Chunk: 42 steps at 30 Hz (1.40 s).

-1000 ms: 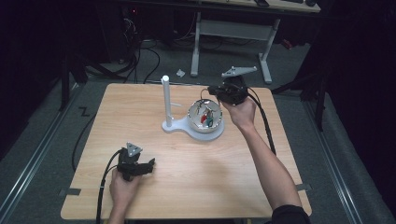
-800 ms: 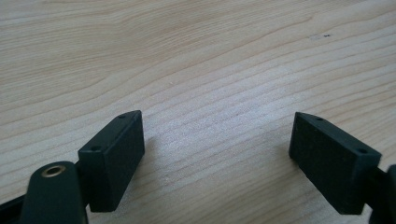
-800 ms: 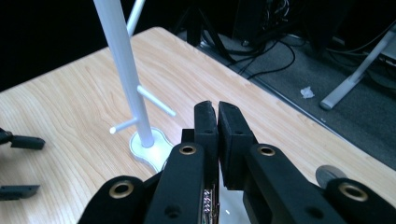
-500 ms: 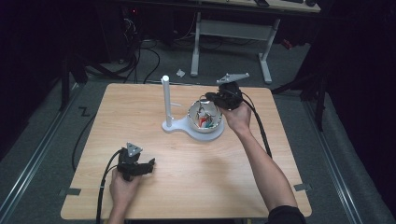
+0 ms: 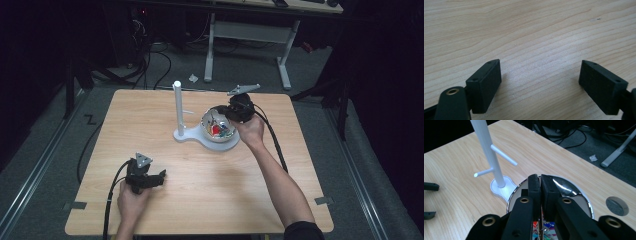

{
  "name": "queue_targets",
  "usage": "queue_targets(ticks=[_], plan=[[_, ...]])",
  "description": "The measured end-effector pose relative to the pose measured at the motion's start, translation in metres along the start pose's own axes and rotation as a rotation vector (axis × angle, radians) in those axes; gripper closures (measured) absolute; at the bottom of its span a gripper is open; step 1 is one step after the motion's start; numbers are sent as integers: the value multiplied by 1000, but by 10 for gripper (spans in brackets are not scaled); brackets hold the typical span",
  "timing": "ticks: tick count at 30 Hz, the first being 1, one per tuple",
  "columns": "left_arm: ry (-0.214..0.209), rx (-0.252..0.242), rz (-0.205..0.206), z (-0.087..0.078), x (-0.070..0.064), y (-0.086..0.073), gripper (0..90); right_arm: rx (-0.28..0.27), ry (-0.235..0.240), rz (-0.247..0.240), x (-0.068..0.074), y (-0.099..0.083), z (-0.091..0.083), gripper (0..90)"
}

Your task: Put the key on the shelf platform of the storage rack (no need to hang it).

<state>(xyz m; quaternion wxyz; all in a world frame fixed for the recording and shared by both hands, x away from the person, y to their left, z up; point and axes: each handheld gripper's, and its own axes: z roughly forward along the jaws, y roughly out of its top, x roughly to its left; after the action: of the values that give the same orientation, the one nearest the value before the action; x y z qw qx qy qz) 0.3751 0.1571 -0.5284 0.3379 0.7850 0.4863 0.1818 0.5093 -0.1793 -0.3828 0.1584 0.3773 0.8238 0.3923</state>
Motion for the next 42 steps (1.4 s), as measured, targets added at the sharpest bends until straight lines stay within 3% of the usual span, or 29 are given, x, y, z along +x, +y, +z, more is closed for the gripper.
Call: queue_targets(ticks=[8, 24, 33, 38, 42], plan=[[1, 0, 1, 0, 0, 0, 186, 0, 22, 19, 1, -8, 7, 875], [0, 1, 3, 0, 0, 0, 186, 20, 18, 42, -4, -25, 17, 872], [0, 1, 3, 0, 0, 0, 186, 44, 45, 2, 6, -30, 27, 860], [0, 1, 3, 0, 0, 0, 186, 67, 38, 15, 4, -37, 34, 852], [0, 2, 5, 0, 0, 0, 186, 59, 53, 62, 2, -41, 34, 785]])
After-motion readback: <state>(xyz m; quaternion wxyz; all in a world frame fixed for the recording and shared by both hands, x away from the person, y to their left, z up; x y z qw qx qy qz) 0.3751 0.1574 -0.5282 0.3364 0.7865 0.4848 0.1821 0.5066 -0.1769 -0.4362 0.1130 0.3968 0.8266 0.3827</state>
